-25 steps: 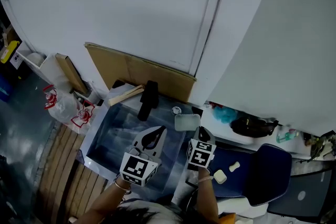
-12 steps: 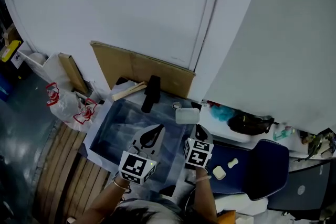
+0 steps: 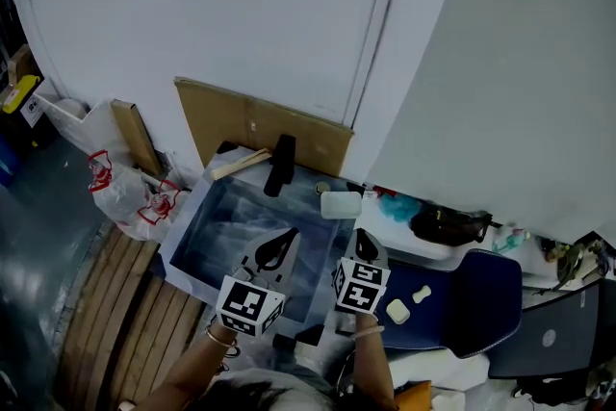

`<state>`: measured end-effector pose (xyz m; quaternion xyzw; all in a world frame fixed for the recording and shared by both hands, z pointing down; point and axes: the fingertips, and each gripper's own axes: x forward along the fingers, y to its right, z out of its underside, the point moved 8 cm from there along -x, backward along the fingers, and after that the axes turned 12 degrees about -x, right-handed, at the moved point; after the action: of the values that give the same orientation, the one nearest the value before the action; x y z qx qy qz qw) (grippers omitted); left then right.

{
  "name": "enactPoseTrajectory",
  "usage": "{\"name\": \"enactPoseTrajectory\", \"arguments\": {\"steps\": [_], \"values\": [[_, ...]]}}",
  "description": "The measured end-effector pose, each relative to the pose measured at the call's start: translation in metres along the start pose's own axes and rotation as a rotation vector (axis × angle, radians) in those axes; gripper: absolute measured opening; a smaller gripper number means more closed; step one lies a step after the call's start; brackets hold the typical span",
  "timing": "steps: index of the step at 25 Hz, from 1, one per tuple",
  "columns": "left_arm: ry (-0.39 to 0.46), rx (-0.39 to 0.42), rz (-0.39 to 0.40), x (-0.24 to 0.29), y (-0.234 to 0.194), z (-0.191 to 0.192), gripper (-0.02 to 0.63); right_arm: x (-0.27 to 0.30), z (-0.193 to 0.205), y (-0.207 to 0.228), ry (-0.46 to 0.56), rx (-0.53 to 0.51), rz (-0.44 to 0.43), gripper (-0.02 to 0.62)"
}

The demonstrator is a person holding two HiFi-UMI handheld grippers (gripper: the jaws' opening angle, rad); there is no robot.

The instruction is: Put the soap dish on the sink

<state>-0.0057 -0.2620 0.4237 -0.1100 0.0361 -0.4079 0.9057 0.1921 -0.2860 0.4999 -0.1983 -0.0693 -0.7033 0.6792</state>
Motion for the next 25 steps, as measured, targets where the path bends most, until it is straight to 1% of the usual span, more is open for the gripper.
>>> {"name": "enactPoseTrajectory", "arguments": {"steps": [7, 14, 25], "values": [[0.023, 0.015, 0.006, -0.028, 0.012, -0.007, 0.008, -0.041, -0.009, -0.011, 0.06, -0.018, 0.006, 0.026], [0.042, 0.039, 0.021, -0.058, 0.022, -0.014, 0.008, -0.084, -0.021, -0.029, 0.128, -0.054, -0.016, 0.026], [0.075, 0.046, 0.056, -0.115, 0.045, -0.026, 0.008, -0.166, -0.038, -0.057, 0.228, -0.093, 0.01, 0.026]]}}
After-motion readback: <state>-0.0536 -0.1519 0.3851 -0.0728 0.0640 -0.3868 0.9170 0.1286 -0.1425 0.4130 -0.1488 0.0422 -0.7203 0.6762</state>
